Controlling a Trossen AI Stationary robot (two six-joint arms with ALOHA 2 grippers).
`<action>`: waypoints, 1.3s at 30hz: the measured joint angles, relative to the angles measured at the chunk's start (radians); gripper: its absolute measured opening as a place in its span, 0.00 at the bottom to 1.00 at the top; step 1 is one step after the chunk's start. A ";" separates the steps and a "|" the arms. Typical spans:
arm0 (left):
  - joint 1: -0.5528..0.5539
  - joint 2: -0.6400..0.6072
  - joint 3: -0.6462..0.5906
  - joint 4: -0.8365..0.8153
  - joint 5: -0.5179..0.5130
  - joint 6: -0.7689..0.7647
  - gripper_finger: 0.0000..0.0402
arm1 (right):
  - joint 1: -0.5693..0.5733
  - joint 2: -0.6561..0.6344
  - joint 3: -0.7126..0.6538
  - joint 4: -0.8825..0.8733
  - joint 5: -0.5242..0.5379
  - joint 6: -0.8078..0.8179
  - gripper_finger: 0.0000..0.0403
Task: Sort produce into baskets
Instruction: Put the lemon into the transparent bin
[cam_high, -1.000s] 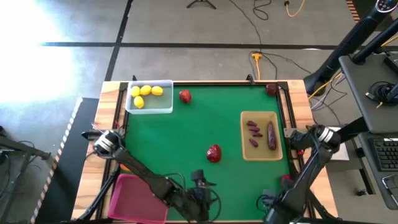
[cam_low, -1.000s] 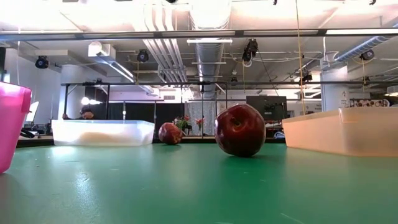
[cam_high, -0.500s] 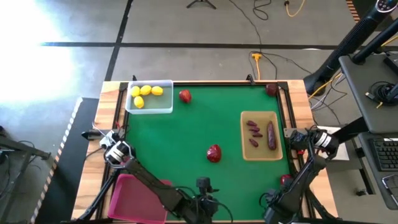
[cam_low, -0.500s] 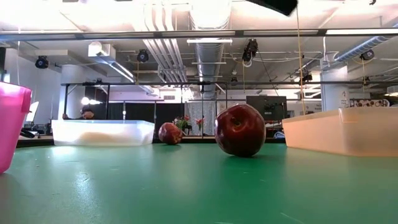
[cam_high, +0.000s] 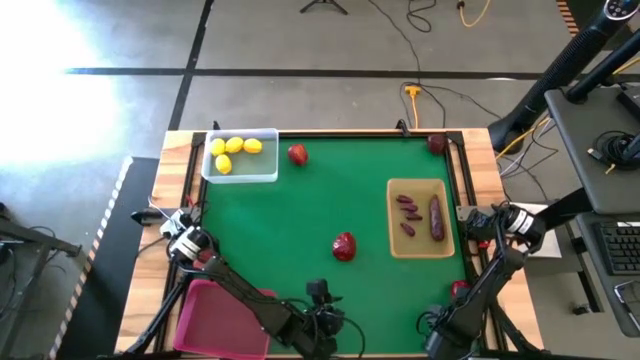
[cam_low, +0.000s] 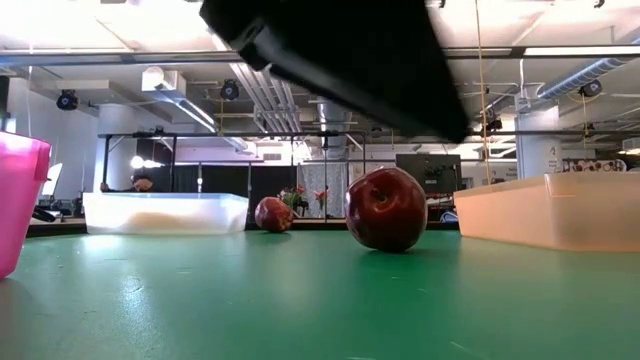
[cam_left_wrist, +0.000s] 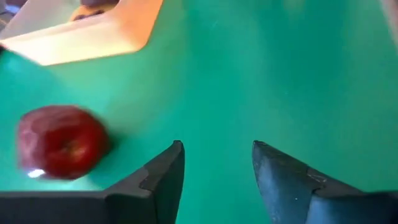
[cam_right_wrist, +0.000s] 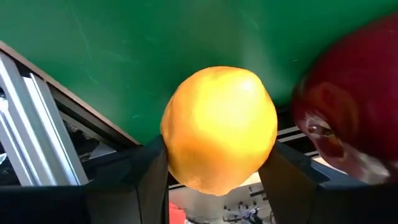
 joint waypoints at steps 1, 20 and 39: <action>0.001 0.000 -0.013 0.053 0.008 0.001 0.41 | 0.000 0.000 0.004 -0.002 0.010 -0.002 0.52; -0.037 -0.213 -0.208 -0.074 0.001 -0.151 0.34 | -0.301 -0.133 0.380 -0.142 0.677 -0.475 0.50; -0.133 -0.405 -0.253 -1.036 -0.177 -0.860 0.31 | -1.033 0.050 0.325 0.280 0.693 -1.340 0.54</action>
